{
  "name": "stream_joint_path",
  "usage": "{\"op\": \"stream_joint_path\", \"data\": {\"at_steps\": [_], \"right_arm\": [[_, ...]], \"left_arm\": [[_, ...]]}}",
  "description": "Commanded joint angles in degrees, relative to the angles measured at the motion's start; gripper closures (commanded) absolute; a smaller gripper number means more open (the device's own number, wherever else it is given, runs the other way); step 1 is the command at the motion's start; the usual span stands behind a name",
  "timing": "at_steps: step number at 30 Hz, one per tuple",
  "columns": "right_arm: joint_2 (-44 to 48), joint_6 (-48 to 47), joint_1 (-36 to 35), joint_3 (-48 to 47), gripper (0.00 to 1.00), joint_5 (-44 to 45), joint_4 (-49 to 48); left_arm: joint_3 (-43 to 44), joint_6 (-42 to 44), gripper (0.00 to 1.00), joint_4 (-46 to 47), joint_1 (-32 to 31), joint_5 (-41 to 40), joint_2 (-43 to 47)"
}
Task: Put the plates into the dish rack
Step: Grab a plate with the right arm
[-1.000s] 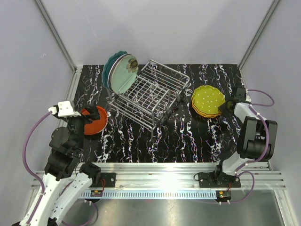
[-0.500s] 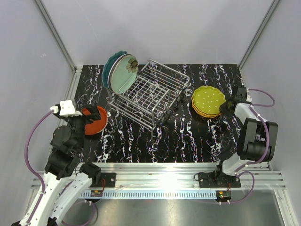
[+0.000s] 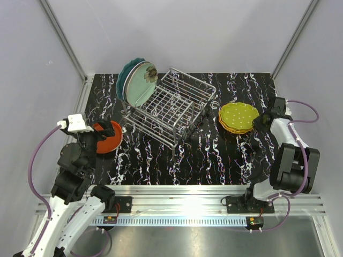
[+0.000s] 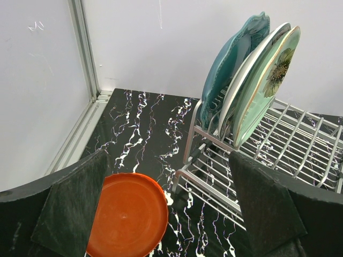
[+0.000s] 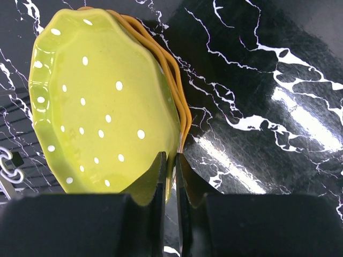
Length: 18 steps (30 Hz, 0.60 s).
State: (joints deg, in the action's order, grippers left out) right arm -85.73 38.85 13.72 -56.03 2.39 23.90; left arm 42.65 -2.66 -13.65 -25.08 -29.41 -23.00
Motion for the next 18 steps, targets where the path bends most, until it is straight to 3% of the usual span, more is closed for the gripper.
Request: {"op": "stream_joint_path", "data": {"at_steps": [1, 14, 18], "right_arm": [[3.47, -0.53, 0.44, -0.67, 0.99, -0.64, 0.80], [5.49, -1.15, 0.79, 0.66, 1.00, 2.53, 2.47], [4.96, -0.79, 1.05, 1.36, 0.91, 1.74, 2.12]], "left_arm": [[0.76, -0.51, 0.01, 2.05, -0.41, -1.18, -0.55], [0.76, -0.68, 0.01, 1.87, -0.49, -0.74, -1.25], [0.68, -0.68, 0.01, 1.87, -0.67, -0.74, -1.60]]}}
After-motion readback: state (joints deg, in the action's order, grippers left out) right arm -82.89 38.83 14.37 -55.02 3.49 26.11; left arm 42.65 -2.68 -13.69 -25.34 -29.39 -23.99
